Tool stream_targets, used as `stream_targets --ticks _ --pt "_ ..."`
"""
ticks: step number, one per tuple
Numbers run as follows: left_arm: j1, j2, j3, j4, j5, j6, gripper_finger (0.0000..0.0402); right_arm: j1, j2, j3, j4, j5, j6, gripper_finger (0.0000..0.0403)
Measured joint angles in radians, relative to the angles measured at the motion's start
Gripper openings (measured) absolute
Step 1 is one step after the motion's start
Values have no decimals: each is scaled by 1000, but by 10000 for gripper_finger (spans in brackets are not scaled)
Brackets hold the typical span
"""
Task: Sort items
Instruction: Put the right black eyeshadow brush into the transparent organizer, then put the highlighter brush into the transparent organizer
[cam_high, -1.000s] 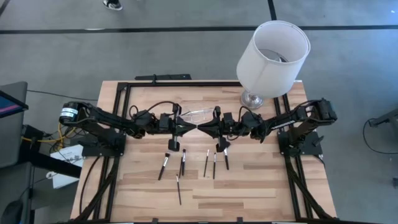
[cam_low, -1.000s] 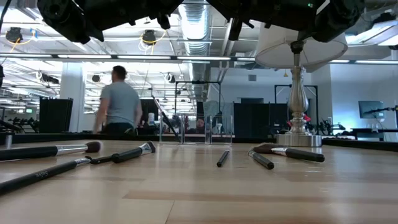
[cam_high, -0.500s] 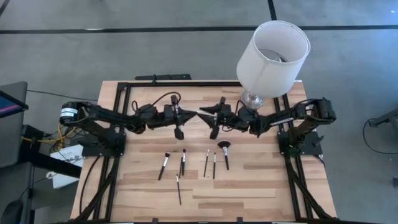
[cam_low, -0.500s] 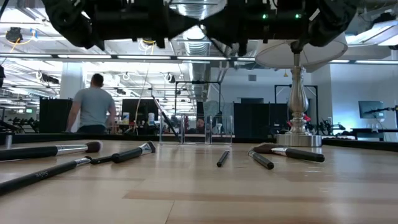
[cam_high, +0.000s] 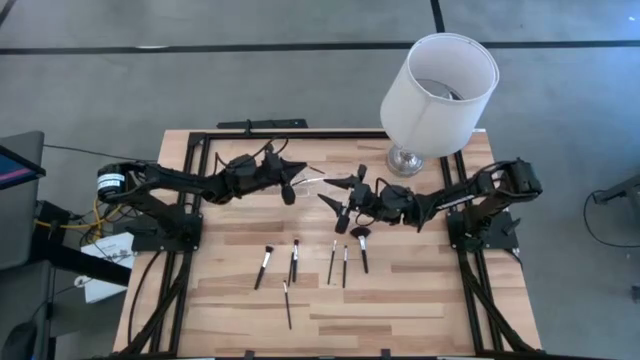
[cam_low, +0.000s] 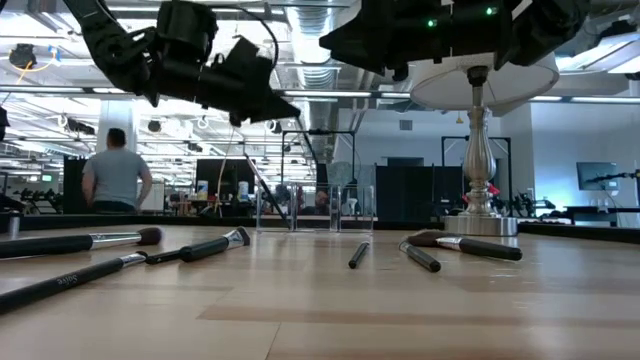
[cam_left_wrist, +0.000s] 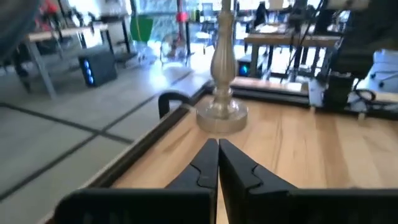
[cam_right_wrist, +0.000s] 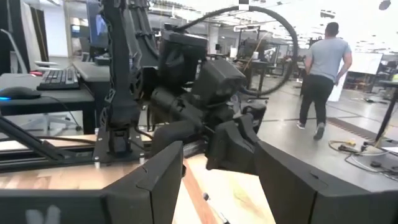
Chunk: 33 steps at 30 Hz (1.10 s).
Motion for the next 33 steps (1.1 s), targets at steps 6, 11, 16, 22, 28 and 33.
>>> stream_targets --ticks 6,11,16,22,28,33 --pt "-8 -3 0 -8 36 -3 5 15 0 0 -4 1 0 189" --pt "-11 -7 0 -32 41 -3 6 17 0 0 -8 1 1 191" --pt "-2 -4 -1 -183 38 -56 10 21 0 0 -51 -13 87 191" --pt "-2 -3 0 -162 39 -58 25 30 0 0 -248 -35 299 191" --pt "-3 -3 0 -159 27 -58 75 83 0 0 -390 -35 442 186" --pt "-3 -3 0 -144 -15 -54 118 138 0 11 -512 -35 624 185"
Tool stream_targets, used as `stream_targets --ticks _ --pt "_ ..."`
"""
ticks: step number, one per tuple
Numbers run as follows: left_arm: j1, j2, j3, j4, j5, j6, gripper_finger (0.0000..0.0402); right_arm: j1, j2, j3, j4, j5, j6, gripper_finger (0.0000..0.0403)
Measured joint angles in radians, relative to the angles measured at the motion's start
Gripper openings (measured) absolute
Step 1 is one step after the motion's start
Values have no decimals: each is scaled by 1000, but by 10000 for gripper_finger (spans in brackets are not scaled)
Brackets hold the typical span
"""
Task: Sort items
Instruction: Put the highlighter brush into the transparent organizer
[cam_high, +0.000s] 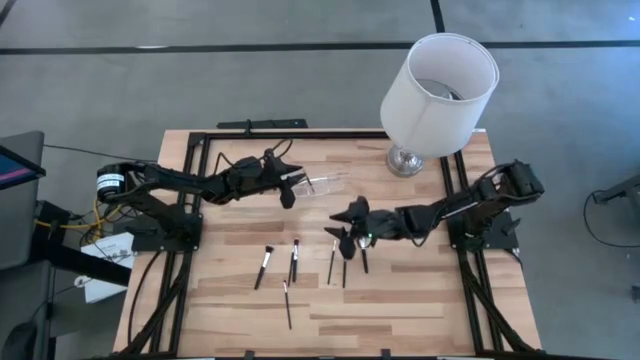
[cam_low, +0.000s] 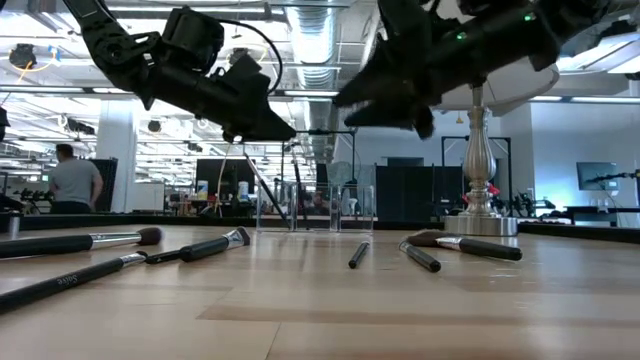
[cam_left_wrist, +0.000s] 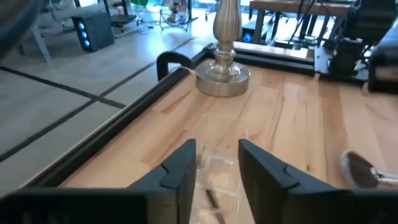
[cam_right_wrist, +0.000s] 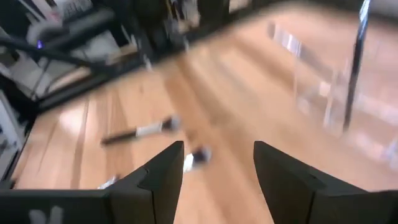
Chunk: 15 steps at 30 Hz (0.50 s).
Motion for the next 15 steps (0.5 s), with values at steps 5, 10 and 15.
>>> stream_targets --ticks 5,10,15 --pt "0 0 0 31 1 4 137 60 0 34 -249 -1 214 184" --pt "-1 0 0 31 1 4 139 109 0 43 -484 2 480 177" --pt "-2 0 0 31 1 4 139 177 20 42 -653 24 674 167"
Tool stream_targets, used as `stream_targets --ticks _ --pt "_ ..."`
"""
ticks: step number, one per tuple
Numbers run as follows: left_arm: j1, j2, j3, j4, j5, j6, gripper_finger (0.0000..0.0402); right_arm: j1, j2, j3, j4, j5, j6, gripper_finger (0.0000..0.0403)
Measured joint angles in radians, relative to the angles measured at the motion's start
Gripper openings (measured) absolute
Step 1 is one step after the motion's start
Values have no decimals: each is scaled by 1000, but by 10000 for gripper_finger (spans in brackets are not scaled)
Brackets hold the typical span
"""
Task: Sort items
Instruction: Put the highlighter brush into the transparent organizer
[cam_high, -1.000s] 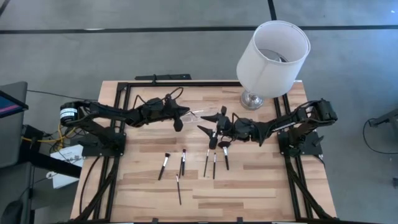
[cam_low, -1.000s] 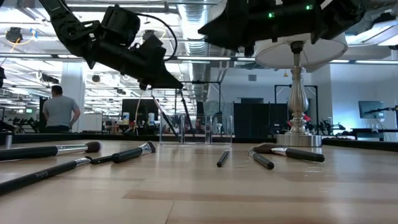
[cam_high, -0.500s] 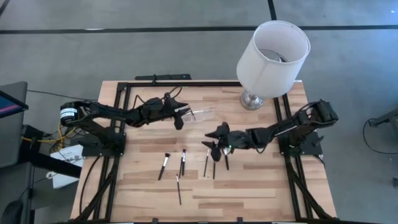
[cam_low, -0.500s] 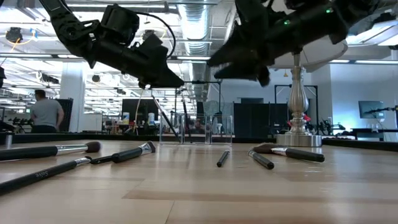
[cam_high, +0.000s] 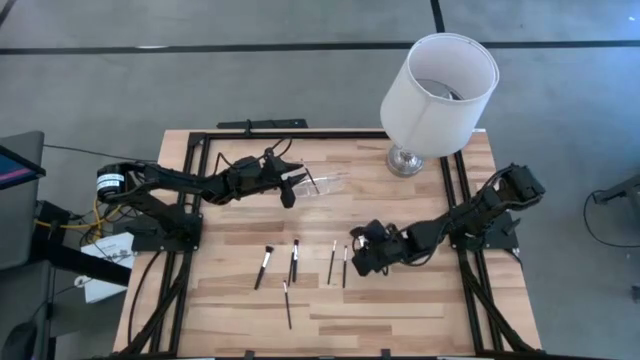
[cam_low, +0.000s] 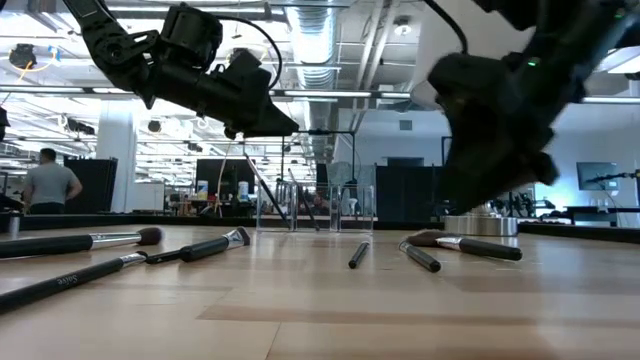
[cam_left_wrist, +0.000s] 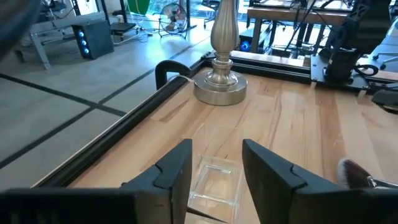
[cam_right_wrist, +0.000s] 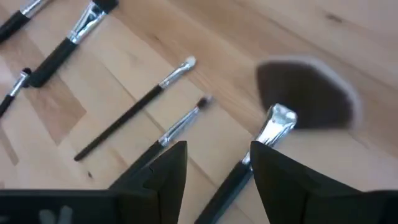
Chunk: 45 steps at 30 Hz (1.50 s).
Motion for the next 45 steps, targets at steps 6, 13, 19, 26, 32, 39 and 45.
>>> stream_targets --ticks 6,13,19,26,32,39,45 --pt "0 0 0 2 0 0 139 26 6 1 -81 48 65 156" --pt "0 0 0 2 0 0 139 -12 59 2 -50 89 73 157" --pt "0 0 0 2 0 0 139 -14 201 28 -35 144 83 159" --pt "0 0 0 3 0 3 139 7 298 64 -85 254 70 116" --pt "0 0 0 3 0 3 139 -10 250 54 -89 218 -25 37" --pt "0 0 0 3 0 2 139 -103 54 76 -95 348 -253 54" --pt "0 0 0 7 0 0 139 -257 -80 77 106 602 -538 36"
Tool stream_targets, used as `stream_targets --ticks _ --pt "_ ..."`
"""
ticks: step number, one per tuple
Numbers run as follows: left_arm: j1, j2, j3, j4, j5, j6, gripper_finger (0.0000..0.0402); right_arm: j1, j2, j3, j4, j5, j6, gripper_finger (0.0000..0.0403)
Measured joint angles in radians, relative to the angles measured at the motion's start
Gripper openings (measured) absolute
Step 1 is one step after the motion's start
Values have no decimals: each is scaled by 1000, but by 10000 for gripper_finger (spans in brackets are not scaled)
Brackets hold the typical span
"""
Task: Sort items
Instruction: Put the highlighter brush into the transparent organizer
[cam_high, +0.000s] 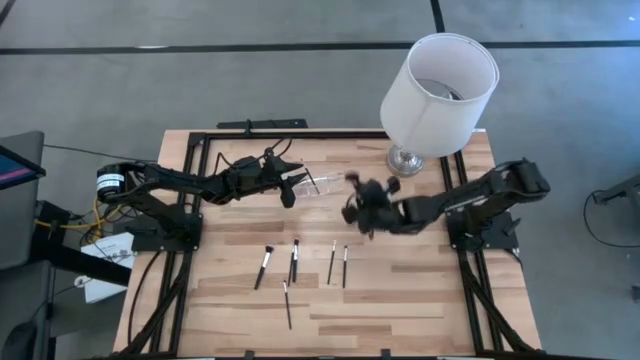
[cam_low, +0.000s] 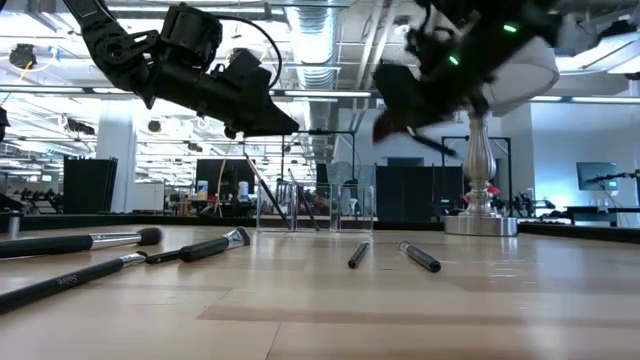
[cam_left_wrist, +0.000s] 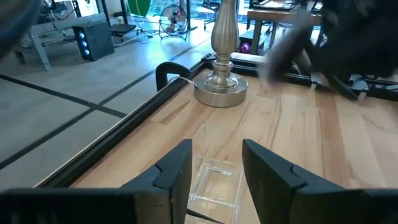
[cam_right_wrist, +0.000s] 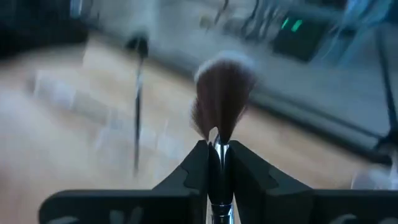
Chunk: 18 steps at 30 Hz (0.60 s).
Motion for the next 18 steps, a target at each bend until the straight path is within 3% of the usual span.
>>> stream_targets --ticks 4,8,11,14,18 --pt "0 0 0 0 0 0 139 -90 25 -21 342 -48 -272 34" --pt "0 0 0 0 0 0 139 -138 122 -28 708 -161 -561 49" --pt "0 0 0 0 0 0 139 -175 214 -28 950 -171 -720 47" --pt "0 0 0 -1 0 0 139 -227 305 -28 1124 -257 -783 33" --pt "0 0 0 -1 0 0 139 -289 431 -28 1267 -337 -744 32"
